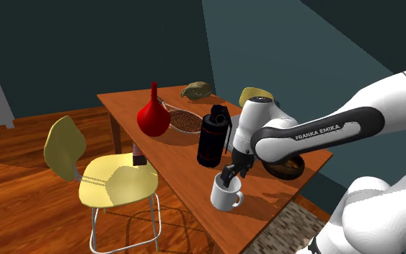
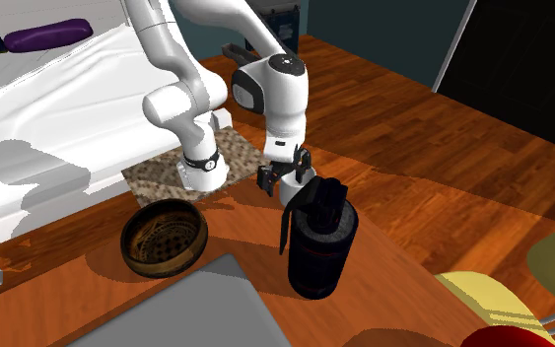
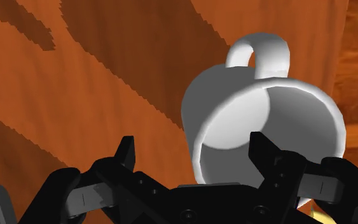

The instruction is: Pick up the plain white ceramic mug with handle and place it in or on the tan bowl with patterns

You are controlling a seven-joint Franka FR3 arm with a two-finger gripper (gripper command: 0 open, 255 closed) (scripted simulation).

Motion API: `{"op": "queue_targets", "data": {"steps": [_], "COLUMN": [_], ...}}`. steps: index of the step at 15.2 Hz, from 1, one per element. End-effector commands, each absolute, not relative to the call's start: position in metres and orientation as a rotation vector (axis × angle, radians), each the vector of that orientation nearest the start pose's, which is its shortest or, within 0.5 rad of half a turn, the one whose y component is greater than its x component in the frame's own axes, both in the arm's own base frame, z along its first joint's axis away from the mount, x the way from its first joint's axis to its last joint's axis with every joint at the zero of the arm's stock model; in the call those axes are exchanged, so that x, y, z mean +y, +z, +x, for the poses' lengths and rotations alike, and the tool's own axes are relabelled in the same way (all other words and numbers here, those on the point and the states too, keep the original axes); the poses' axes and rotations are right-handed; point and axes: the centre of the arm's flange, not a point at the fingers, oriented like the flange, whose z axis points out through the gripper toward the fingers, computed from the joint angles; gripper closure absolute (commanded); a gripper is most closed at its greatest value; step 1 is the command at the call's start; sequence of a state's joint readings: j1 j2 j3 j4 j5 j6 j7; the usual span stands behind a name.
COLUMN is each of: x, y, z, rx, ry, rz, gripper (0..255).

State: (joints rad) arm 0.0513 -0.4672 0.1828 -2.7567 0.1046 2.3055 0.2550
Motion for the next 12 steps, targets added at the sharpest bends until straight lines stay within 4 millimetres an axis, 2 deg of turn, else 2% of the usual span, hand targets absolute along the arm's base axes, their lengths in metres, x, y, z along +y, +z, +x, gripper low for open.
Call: {"op": "queue_targets", "data": {"steps": [1, 8, 9, 12], "x": [0.0817, 0.0817, 0.0817, 0.0817], "y": [0.3436, 0.3437, 0.3437, 0.3437], "z": [0.3552, 0.3552, 0.3552, 0.3552], "rx": [0.172, 0.172, 0.172, 0.172], "ry": [-0.021, -0.021, -0.021, -0.021], "rz": [-3.138, -3.138, -3.138, -3.138], "gripper": [0, 0, 255, 255]}}
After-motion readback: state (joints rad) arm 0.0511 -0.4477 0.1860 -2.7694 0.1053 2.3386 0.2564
